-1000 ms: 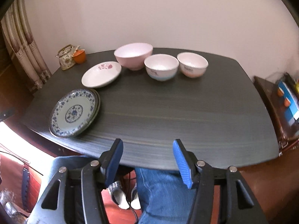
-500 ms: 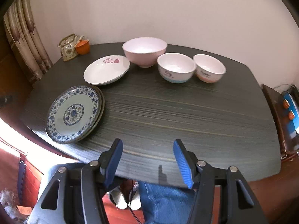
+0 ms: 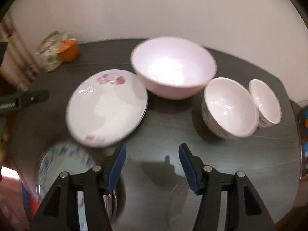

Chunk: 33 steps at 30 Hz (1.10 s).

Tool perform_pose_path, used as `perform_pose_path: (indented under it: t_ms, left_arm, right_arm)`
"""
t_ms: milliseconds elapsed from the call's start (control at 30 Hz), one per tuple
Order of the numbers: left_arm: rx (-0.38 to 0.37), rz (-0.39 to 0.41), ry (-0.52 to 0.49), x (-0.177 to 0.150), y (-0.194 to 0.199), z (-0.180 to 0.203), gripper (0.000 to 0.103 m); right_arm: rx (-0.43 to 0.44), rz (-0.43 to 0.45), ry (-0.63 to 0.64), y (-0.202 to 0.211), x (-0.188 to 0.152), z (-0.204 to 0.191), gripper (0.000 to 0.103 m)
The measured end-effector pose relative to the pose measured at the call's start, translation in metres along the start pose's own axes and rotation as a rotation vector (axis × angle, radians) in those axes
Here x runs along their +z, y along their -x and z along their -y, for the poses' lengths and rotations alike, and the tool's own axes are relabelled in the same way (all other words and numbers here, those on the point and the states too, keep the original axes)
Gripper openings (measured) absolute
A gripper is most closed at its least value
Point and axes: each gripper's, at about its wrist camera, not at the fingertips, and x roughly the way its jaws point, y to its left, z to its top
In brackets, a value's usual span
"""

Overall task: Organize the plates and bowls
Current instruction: 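Move the right tool toward the white plate with pink flowers, then close the right tool on the rim of the pink-flower plate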

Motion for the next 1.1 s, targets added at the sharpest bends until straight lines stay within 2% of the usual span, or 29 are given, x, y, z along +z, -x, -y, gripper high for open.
perform_pose_path:
  t_ms: [100, 267, 333, 400, 467, 500, 533, 600, 667, 733, 800, 867, 967, 1033, 1100]
  left_arm:
    - [-0.012, -0.041, -0.012, 0.015, -0.032, 0.0, 0.1]
    - [-0.01, -0.064, -0.049, 0.016, -0.062, 0.014, 0.085]
    - [-0.024, -0.077, -0.059, 0.015, -0.07, 0.021, 0.065]
    - [-0.038, -0.077, -0.059, 0.015, -0.074, 0.028, 0.057]
    - [-0.064, -0.065, -0.06, 0.017, -0.073, 0.033, 0.037]
    - [-0.102, -0.071, -0.05, 0.017, -0.073, 0.035, 0.025]
    - [-0.093, -0.07, -0.039, 0.017, -0.073, 0.037, 0.026]
    - [-0.079, -0.064, -0.024, 0.016, -0.071, 0.037, 0.025]
    - [-0.088, -0.066, 0.003, 0.016, -0.071, 0.031, 0.022]
    - [-0.111, -0.046, 0.025, 0.015, -0.067, 0.024, 0.017]
    - [-0.087, -0.025, 0.012, 0.011, -0.062, 0.022, 0.017]
    - [-0.062, -0.021, 0.006, 0.009, -0.057, 0.022, 0.017]
    - [-0.076, -0.065, 0.014, 0.009, -0.057, 0.017, 0.017]
    - [-0.076, -0.063, 0.003, 0.008, -0.055, 0.019, 0.017]
    - [-0.069, -0.037, -0.009, 0.007, -0.052, 0.021, 0.016]
  right_arm:
    - [-0.003, -0.059, -0.046, -0.038, 0.018, -0.004, 0.058]
    - [0.002, -0.091, -0.094, -0.069, 0.028, -0.007, 0.058]
    - [0.009, -0.097, -0.091, -0.075, 0.028, -0.014, 0.058]
    - [0.014, -0.107, -0.085, -0.08, 0.03, -0.02, 0.058]
    - [0.038, -0.107, -0.093, -0.086, 0.031, -0.025, 0.057]
    - [0.046, -0.103, -0.1, -0.086, 0.033, -0.026, 0.054]
    - [0.062, -0.095, -0.094, -0.086, 0.036, -0.029, 0.036]
    - [0.049, -0.089, -0.082, -0.087, 0.042, -0.034, 0.036]
    - [0.054, -0.079, -0.114, -0.088, 0.044, -0.03, 0.023]
    - [0.092, -0.067, -0.124, -0.087, 0.044, -0.025, 0.022]
    - [0.104, -0.058, -0.107, -0.084, 0.046, -0.027, 0.022]
    - [0.096, -0.042, -0.086, -0.076, 0.046, -0.032, 0.022]
    - [0.084, -0.05, -0.072, -0.076, 0.051, -0.038, 0.021]
    - [0.1, -0.074, -0.093, -0.082, 0.05, -0.036, 0.021]
    - [0.09, -0.049, -0.085, -0.08, 0.049, -0.035, 0.021]
